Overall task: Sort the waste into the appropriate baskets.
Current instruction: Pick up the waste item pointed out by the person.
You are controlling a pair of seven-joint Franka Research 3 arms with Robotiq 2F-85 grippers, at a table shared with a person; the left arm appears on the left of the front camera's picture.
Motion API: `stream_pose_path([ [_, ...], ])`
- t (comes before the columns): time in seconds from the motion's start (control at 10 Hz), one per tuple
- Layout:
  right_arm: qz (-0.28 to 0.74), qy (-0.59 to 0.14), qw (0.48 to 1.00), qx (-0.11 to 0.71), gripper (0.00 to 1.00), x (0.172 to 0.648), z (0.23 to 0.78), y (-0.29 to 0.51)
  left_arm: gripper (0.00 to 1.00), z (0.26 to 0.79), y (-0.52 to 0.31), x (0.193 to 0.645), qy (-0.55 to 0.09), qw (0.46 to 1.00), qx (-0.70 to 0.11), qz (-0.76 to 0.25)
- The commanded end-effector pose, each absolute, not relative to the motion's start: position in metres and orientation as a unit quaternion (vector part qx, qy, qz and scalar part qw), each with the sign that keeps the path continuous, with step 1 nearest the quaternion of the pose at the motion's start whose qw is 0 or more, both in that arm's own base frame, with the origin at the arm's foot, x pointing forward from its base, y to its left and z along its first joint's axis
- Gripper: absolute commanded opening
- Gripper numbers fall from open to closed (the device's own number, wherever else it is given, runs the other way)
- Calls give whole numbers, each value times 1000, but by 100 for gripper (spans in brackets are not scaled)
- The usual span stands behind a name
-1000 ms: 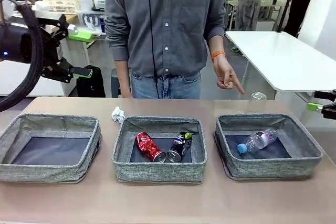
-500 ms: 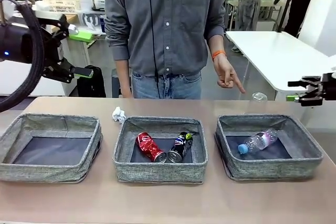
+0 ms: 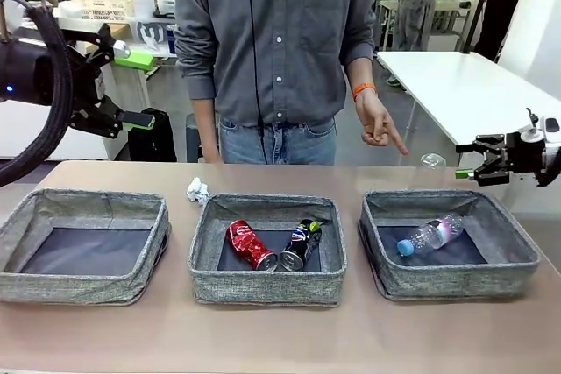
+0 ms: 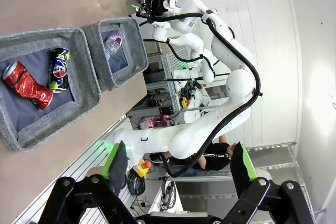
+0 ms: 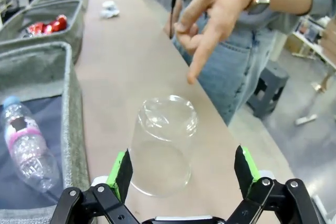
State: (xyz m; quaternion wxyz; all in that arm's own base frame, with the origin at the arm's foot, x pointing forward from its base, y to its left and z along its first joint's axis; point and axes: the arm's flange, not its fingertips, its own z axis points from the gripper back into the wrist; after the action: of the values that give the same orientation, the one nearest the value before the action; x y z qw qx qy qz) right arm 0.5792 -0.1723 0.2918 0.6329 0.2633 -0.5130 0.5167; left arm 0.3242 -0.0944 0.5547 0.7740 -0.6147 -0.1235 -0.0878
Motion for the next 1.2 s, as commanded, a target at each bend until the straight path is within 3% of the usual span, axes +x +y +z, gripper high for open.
stream_pose_path([
  [0.0,516,-514,632,263,100,572,308,-173,100,557,-95,323,-122,774,-616,-85],
  [0.2,525,-488,643,269,100,591,287,-183,100,557,-95,323,-122,774,-616,-85],
  [0.4,567,-449,609,324,100,616,295,-180,100,557,-95,323,-122,774,-616,-85],
  [0.7,614,-394,614,302,100,646,314,-172,100,557,-95,323,-122,774,-616,-85],
  [1.1,633,-365,613,301,100,654,296,-153,100,557,-95,323,-122,774,-616,-85],
])
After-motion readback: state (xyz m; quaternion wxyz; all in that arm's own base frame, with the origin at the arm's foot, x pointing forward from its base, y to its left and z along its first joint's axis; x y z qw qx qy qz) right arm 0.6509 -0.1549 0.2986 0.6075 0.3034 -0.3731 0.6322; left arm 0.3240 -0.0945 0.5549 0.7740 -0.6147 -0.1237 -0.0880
